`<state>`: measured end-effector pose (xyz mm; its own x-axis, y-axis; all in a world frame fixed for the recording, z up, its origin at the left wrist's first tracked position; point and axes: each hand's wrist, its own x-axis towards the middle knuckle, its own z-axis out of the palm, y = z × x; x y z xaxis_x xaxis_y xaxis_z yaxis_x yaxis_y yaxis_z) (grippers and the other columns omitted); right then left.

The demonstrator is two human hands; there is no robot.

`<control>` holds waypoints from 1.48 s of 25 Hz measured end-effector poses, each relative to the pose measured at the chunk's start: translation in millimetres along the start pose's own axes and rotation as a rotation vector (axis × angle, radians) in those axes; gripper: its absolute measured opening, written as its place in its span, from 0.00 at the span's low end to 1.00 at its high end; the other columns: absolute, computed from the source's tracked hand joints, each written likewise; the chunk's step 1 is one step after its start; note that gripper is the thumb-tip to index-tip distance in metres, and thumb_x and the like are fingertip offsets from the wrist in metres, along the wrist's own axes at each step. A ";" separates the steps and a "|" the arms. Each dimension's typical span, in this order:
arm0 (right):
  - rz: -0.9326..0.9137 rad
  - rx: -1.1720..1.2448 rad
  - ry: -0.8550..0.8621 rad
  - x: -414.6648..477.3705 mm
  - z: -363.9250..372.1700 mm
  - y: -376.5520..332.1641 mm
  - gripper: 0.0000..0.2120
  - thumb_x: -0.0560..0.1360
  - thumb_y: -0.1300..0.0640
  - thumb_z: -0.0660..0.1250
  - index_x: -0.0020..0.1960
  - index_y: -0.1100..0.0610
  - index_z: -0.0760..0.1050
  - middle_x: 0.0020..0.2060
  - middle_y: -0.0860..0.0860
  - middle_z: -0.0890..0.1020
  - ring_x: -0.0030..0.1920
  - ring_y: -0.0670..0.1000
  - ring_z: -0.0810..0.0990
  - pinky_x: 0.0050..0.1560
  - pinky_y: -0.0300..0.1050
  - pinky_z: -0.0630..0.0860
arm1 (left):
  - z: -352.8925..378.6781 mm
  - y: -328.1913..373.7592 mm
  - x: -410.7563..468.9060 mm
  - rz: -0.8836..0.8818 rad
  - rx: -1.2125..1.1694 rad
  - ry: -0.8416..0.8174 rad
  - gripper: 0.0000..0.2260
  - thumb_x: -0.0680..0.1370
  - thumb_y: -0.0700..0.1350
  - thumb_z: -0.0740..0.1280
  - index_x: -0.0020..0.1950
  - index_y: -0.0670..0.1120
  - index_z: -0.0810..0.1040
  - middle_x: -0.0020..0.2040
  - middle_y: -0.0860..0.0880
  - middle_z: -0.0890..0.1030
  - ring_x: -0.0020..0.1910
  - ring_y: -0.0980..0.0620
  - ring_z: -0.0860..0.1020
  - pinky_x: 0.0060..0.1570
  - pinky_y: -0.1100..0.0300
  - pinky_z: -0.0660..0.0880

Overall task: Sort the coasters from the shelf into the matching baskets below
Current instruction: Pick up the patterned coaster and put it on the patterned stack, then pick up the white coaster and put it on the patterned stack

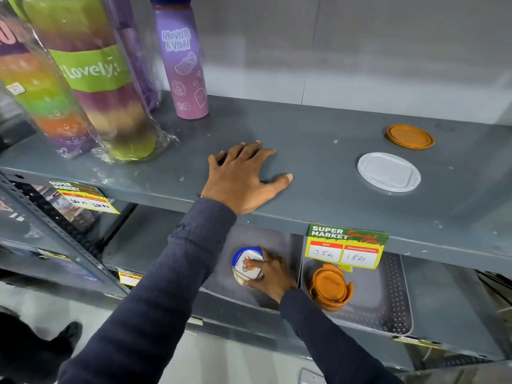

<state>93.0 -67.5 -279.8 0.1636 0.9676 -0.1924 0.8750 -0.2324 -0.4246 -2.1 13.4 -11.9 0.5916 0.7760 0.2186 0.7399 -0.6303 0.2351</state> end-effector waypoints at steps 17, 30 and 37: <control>-0.323 0.275 1.275 -162.0 -291.6 -64.7 0.31 0.67 0.49 0.82 0.66 0.56 0.78 0.54 0.47 0.82 0.50 0.48 0.81 0.55 0.32 0.75 | 3.2 1.6 -1.5 0.008 0.019 -0.011 0.39 0.67 0.76 0.46 0.75 0.63 0.62 0.79 0.59 0.59 0.78 0.55 0.54 0.73 0.48 0.50; 0.297 0.180 0.813 -115.2 -303.4 13.9 0.44 0.63 0.38 0.79 0.70 0.49 0.60 0.59 0.53 0.80 0.60 0.61 0.73 0.58 0.57 0.65 | 0.2 0.7 -1.6 0.017 0.012 -0.025 0.36 0.69 0.75 0.46 0.75 0.63 0.61 0.79 0.59 0.58 0.78 0.56 0.54 0.74 0.48 0.50; -0.193 0.550 1.122 -171.4 -316.1 -34.5 0.43 0.60 0.42 0.83 0.66 0.48 0.62 0.62 0.49 0.78 0.59 0.51 0.76 0.57 0.41 0.74 | 0.9 -0.1 -2.7 0.019 0.007 -0.006 0.37 0.68 0.76 0.46 0.75 0.63 0.61 0.79 0.61 0.57 0.78 0.57 0.53 0.74 0.49 0.49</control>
<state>178.8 -194.0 47.5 0.5863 0.4795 0.6529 0.6668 0.1719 -0.7251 -3.5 11.4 -13.4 0.6073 0.7642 0.2174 0.7308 -0.6446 0.2245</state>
